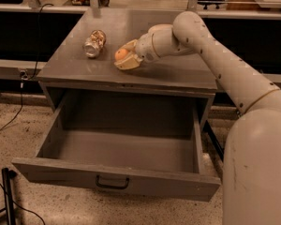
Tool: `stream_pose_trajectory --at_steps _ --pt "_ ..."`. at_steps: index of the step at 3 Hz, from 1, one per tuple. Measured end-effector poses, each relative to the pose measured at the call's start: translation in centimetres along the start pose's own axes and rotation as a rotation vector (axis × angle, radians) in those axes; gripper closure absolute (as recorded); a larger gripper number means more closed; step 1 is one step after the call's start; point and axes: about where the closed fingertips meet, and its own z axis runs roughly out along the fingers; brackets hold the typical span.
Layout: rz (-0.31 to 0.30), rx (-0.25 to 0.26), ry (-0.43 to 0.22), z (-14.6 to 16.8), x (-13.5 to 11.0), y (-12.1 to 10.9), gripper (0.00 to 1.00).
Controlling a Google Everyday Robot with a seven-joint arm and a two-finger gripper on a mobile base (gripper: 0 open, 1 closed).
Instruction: Pick orange from top drawer and place on counter
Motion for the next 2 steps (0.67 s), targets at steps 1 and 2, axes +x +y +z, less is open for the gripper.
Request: stream_pose_trajectory --at_steps 1,2 --pt "-0.01 -0.038 -0.034 0.4 -0.6 0.5 0.13" --pt "-0.031 -0.085 -0.1 0.8 -2.4 1.4 0.0"
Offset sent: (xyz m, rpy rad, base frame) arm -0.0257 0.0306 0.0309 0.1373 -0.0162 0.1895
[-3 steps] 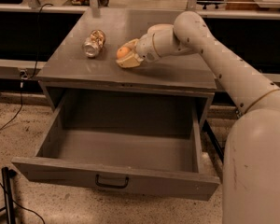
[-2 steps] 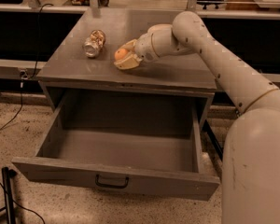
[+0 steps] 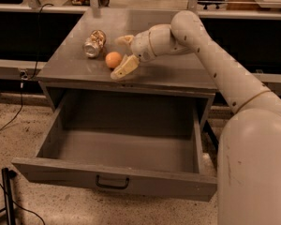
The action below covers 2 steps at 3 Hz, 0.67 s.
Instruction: Pick orange from top drawer and place on counter
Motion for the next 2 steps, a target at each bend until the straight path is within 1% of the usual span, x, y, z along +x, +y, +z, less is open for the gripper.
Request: stream_pose_trajectory --at_steps 1,2 --pt "-0.022 -0.022 -0.049 0.12 -1.59 0.54 0.0" --pt "-0.023 -0.019 -0.074 0.03 -2.24 0.6 0.0"
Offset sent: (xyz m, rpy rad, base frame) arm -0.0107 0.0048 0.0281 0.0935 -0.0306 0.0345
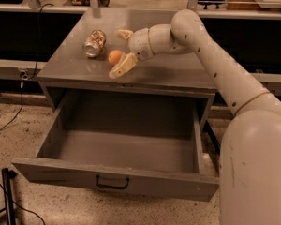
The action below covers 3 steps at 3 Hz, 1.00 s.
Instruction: Pick orange from top drawer and place on counter
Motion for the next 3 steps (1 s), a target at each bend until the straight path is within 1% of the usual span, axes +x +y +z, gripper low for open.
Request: stream_pose_trajectory --at_steps 1,2,3 --pt "-0.014 0.007 -0.007 -0.3 -0.9 0.1 0.0" --pt "-0.048 0.013 0.034 -0.6 -2.5 0.6 0.0" --pt "-0.111 0.017 0.101 -0.5 -4.9 1.0 0.0"
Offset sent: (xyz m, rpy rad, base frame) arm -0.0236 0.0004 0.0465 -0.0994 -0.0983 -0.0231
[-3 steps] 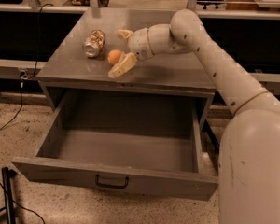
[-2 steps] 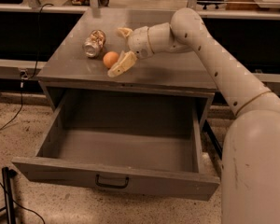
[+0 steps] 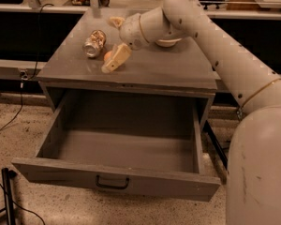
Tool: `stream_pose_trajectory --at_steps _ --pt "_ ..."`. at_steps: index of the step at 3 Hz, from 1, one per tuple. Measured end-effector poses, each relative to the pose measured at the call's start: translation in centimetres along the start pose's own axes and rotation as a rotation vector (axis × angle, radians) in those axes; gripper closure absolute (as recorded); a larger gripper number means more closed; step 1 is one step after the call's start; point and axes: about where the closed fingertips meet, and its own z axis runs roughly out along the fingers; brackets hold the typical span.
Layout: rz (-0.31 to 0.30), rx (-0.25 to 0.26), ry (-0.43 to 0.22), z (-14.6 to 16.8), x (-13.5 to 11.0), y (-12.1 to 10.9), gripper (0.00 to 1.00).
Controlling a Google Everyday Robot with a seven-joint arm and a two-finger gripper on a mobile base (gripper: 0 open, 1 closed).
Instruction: Pick orange from top drawer and place on counter
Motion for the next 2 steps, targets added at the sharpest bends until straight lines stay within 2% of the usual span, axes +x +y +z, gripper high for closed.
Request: stream_pose_trajectory --at_steps 1,2 --pt "-0.073 -0.025 0.029 -0.34 -2.57 0.18 0.0" --pt "-0.076 -0.03 0.03 -0.32 -2.73 0.3 0.0"
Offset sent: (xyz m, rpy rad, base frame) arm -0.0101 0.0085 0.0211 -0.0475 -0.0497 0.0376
